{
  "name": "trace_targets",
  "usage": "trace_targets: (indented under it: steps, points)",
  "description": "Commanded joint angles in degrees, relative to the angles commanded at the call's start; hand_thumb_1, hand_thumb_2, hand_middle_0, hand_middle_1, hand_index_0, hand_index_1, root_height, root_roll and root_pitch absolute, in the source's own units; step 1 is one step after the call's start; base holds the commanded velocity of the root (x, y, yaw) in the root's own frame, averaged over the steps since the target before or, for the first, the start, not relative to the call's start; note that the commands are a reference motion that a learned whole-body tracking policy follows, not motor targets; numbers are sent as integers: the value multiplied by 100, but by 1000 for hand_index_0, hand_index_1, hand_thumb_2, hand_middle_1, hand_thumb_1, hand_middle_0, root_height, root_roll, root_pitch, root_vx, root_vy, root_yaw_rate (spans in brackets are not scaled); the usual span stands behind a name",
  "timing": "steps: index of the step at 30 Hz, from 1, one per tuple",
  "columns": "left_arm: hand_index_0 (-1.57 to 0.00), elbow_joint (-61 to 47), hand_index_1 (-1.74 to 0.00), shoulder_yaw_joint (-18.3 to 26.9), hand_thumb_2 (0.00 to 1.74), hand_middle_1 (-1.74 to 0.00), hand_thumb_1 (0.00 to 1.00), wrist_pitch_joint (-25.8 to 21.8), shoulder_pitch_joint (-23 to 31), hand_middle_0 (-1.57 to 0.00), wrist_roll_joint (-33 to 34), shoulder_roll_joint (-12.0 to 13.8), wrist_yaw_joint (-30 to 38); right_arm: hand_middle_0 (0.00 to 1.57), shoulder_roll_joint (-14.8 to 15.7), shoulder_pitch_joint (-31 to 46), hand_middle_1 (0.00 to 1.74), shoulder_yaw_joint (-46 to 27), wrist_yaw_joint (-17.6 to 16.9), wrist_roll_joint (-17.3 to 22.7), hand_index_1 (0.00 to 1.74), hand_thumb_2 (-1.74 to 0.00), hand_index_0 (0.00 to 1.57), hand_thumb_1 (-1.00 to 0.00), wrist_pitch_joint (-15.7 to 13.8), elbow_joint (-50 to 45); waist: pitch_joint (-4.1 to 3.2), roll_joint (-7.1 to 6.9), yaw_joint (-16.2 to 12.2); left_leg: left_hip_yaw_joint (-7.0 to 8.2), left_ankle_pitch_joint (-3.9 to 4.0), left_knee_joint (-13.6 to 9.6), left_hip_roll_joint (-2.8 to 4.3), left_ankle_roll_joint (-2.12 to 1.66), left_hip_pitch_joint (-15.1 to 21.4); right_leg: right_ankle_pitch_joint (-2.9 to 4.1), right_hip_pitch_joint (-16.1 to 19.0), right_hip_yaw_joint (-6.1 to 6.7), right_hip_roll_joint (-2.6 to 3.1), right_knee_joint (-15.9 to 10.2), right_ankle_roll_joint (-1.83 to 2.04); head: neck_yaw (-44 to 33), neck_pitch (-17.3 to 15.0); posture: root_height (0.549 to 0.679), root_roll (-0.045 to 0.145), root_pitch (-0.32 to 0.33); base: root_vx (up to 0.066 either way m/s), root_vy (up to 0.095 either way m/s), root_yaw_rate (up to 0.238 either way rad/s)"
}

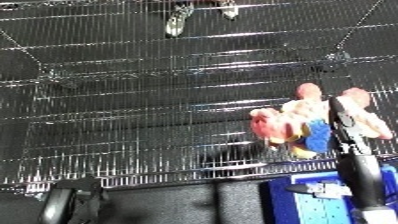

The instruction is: Pick up the object and place it into the box

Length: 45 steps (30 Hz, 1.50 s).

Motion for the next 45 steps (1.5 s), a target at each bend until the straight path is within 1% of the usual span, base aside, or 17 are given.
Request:
trace_targets:
  steps: [7,13,17,21,29,35,41,45]
  points:
    - [-1570,8,-1740,55,1740,-1740,1000,-2,34,-1570,-19,16,-14,0,-76,-36,0,-105,-36,-115,0,0,0,0,4,-13,-8,-6,0,-7,8,-6,6,-1,-12,4,-3,-5,9,-18,1,44,-30,652,41,-39,-4,-6,3]
    - [-1570,-18,-1740,78,1740,-1740,1000,-17,-13,-1570,17,46,8,0,-183,-115,0,-163,-101,-342,0,0,0,0,26,-40,-18,-17,-7,-4,14,-2,12,-9,-27,16,-15,-3,15,-26,3,174,-33,653,40,-38,-5,-1,-10]
    - [-1570,-38,-1740,90,1740,-1740,1000,-17,-33,-1570,0,56,13,0,-313,-199,0,-231,-156,-511,0,0,0,0,56,-69,-19,-31,-10,1,16,1,21,-17,-33,27,-15,-5,22,-38,3,313,-38,653,40,-37,-10,-3,-21]
    - [-1570,-43,-1740,109,1740,-1740,1000,-6,-27,-1570,-44,74,-11,0,-542,-301,0,-345,-217,-739,0,0,0,0,111,-87,-21,-51,-9,1,19,-2,29,-22,-31,37,-11,-2,26,-49,1,376,-49,653,39,-37,-7,-5,-1]
    - [-1570,1,-1740,94,1740,-1740,1000,-6,-89,-1570,-175,123,-83,0,-1133,-587,0,-513,-314,-1167,0,0,0,0,243,48,-27,-83,13,-12,24,-3,36,-40,-29,44,-15,-7,39,-45,-10,644,-31,653,39,-38,-6,-11,8]
    - [-1570,24,-1740,97,1740,-1740,1000,-41,-70,-1570,-240,168,-120,0,-1506,-773,0,-574,-339,-1300,0,0,0,0,308,159,-22,-98,38,-26,23,5,42,-52,-39,63,-13,-13,39,-55,-15,886,-20,653,39,-39,-5,-13,13]
    - [-1570,8,-1740,84,1740,-1740,1000,-53,-39,-1570,-255,246,-172,0,-1835,-956,0,-582,-318,-1350,0,0,0,0,367,323,-6,-90,70,-28,27,1,37,-65,-39,74,-15,-30,35,-45,-15,1115,36,654,39,-38,-3,-10,17]
    - [-1570,0,-1740,40,1740,-1740,1000,-66,-43,-1570,-242,340,-216,0,-2160,-1140,0,-516,-273,-1407,0,0,0,0,421,491,-5,-92,98,-40,32,-13,30,-77,-39,82,-16,-41,35,-50,-15,1353,73,654,39,-37,0,-14,25]
